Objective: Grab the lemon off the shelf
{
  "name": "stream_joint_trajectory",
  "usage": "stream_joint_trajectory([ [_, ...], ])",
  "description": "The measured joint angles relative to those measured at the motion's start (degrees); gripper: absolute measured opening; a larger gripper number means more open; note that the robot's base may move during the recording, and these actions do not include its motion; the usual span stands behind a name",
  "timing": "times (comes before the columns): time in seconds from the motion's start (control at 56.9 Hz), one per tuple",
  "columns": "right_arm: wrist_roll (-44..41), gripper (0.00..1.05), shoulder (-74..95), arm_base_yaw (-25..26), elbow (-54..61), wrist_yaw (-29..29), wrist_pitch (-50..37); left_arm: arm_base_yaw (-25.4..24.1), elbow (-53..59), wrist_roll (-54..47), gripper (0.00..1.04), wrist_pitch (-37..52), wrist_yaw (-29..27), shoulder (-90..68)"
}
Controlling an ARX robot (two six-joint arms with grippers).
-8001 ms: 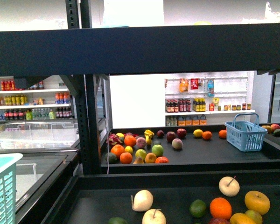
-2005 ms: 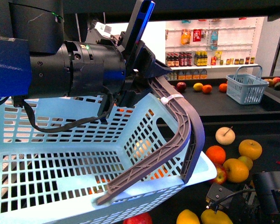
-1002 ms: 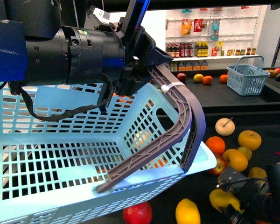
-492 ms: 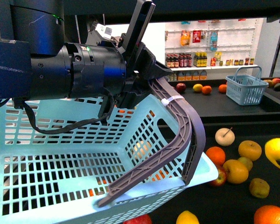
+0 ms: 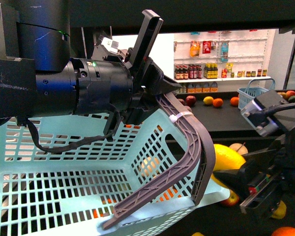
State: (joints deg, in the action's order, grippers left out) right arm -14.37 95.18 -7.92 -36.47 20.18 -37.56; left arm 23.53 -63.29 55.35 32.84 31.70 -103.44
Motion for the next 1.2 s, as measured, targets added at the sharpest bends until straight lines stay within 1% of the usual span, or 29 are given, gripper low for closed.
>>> stream_joint_trajectory([
  [0.141, 2.27, 0.51, 2.08, -3.04, -0.26, -1.14, -1.05, 0.0, 0.0, 0.0, 0.1, 0.0, 0.04, 0.0],
  [0.422, 5.64, 0.51, 6.38, -5.35, -2.69, -4.59, -1.55, 0.0, 0.0, -0.46, 0.1, 0.0, -0.26, -0.02],
  [0.457, 5.88, 0.54, 6.62, -5.46, -3.04, -4.81, -1.55, 0.0, 0.0, -0.48, 0.1, 0.0, -0.24, -0.02],
  [0.475, 6.23, 0.58, 6.82, -5.55, -3.26, -5.16, -1.57, 0.0, 0.0, -0.48, 0.1, 0.0, -0.22, -0.02],
  [0.492, 6.38, 0.6, 6.86, -5.62, -3.34, -5.22, -1.57, 0.0, 0.0, -0.46, 0.1, 0.0, -0.26, -0.02],
  [0.528, 7.02, 0.69, 7.15, -5.68, -3.61, -5.64, -1.77, -0.11, 0.0, -0.48, 0.1, 0.0, -0.31, -0.02],
  [0.651, 7.89, 0.85, 7.32, -5.49, -3.91, -7.15, -2.69, -0.39, -0.02, -0.59, 0.1, 0.0, -0.39, -0.02],
  [0.703, 8.72, 0.93, 7.32, -4.98, -4.07, -7.17, -3.06, -0.42, -0.02, -0.68, 0.1, 0.0, -0.68, -0.02],
  [0.756, 9.57, 0.99, 7.32, -4.37, -4.39, -7.13, -3.34, -0.44, -0.02, -0.85, 0.1, 0.0, -0.68, -0.02],
  [0.826, 10.4, 0.97, 7.3, -3.69, -4.87, -7.13, -3.65, -0.33, -0.02, -0.81, 0.1, 0.0, -0.44, -0.02],
  [1.038, 12.5, 0.97, 6.56, -0.7, -5.07, -6.91, -3.72, 0.0, -0.02, 0.04, 0.1, -0.02, 0.13, -0.02],
  [1.125, 14.23, 0.97, 5.92, 3.56, -5.53, -7.08, -4.22, 0.0, -0.02, 0.04, 0.1, -0.02, 0.13, -0.02],
  [1.178, 16.37, 0.97, 5.88, 7.78, -6.34, -7.08, -4.28, 0.0, -0.02, 0.07, 0.1, -0.02, 0.11, -0.02],
  [1.196, 16.57, 0.97, 5.88, 8.35, -6.4, -7.04, -4.28, -0.02, -0.02, 0.07, 0.1, -0.02, 0.04, -0.02],
])
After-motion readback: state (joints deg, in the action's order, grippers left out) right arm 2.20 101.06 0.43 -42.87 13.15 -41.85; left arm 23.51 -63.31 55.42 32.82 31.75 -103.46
